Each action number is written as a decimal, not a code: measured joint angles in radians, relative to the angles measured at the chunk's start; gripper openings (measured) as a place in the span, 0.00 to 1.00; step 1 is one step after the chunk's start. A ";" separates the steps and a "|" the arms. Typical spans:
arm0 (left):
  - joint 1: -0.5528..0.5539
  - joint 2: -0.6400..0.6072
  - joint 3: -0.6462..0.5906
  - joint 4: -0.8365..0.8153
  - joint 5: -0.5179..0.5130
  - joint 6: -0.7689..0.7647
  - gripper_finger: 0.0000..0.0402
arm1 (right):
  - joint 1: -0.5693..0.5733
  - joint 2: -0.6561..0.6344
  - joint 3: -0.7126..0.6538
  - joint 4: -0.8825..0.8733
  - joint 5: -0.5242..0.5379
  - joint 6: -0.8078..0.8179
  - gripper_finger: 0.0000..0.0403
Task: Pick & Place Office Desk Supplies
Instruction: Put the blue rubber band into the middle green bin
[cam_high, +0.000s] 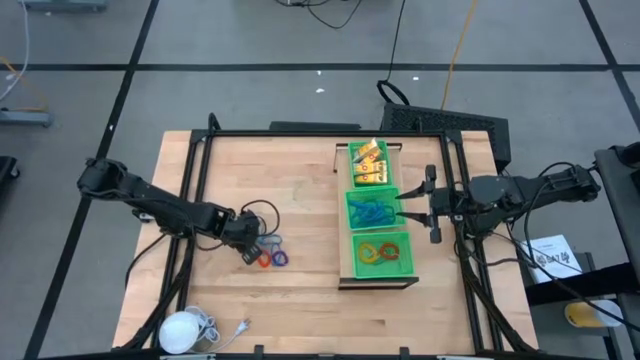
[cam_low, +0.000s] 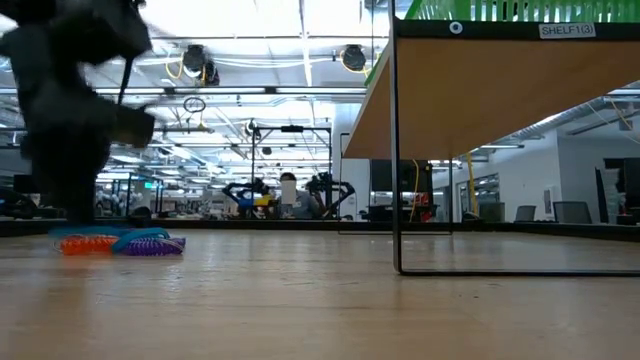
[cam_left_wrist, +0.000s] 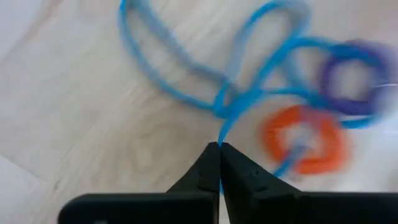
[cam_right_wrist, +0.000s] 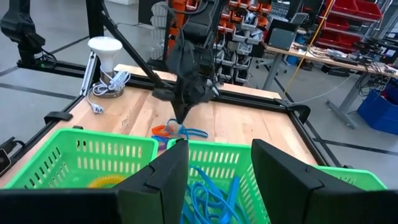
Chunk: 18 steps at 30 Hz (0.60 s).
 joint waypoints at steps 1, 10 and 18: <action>-0.001 -0.022 0.015 0.001 -0.010 0.011 0.01 | 0.000 0.000 0.000 0.005 0.000 0.000 0.41; -0.011 -0.149 0.133 0.014 -0.238 0.240 0.02 | 0.000 0.003 0.000 0.033 0.000 0.001 0.41; 0.033 -0.168 0.197 0.307 -0.365 0.663 0.02 | 0.000 0.030 -0.001 0.101 0.000 -0.003 0.41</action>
